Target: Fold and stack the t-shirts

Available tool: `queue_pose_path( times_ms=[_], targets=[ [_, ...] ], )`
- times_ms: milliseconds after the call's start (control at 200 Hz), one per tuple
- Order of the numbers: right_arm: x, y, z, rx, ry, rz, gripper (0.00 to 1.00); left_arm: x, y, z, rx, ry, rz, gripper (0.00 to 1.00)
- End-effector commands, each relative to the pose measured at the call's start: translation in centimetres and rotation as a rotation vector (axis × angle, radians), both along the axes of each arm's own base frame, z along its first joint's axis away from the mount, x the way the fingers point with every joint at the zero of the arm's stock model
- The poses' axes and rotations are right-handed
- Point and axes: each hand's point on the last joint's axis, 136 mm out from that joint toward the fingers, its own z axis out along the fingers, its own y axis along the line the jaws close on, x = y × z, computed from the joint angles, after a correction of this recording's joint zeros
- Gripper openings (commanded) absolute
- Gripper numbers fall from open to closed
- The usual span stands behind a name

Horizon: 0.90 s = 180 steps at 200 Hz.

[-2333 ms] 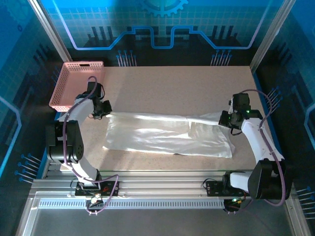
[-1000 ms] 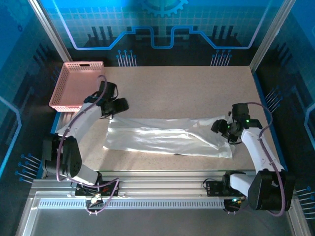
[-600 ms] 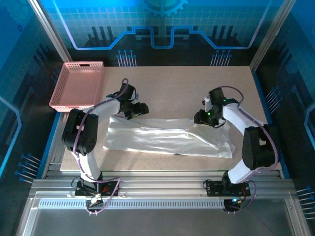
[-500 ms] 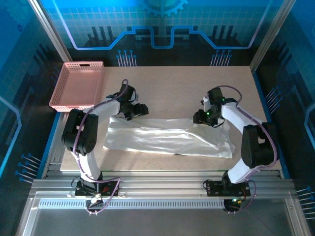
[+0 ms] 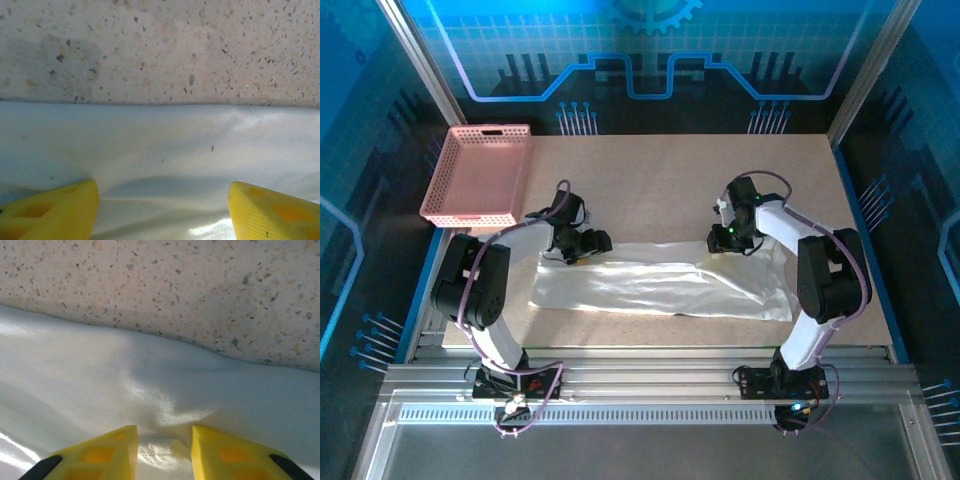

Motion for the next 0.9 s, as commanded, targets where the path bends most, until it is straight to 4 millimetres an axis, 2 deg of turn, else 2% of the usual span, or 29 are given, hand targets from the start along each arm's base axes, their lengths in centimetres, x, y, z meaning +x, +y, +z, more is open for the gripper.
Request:
queue_pose_path(
  times_ms=[0, 310, 455, 805, 895],
  targets=[
    [-0.6, 1.1, 0.1, 0.016, -0.013, 0.049, 0.3, -0.1, 0.3, 0.5, 0.01, -0.012, 0.005, 0.7],
    [-2.0, 1.2, 1.0, 0.037, -0.025, 0.053, 0.05, 0.0, 0.6, 0.2, 0.023, -0.008, 0.007, 0.7],
    [-3.2, 1.3, 1.9, 0.06, -0.036, 0.057, 0.0, -0.2, 1.0, 0.0, 0.037, 0.0, 0.013, 0.71],
    [-9.4, 3.0, 3.7, 0.15, -0.007, 0.074, 0.0, -0.5, 1.9, -0.5, 0.066, 0.017, 0.038, 0.71],
    [-12.0, 3.4, 3.0, 0.165, 0.045, 0.079, 0.0, -0.5, 2.0, -0.6, 0.067, 0.02, 0.043, 0.71]
  ],
)
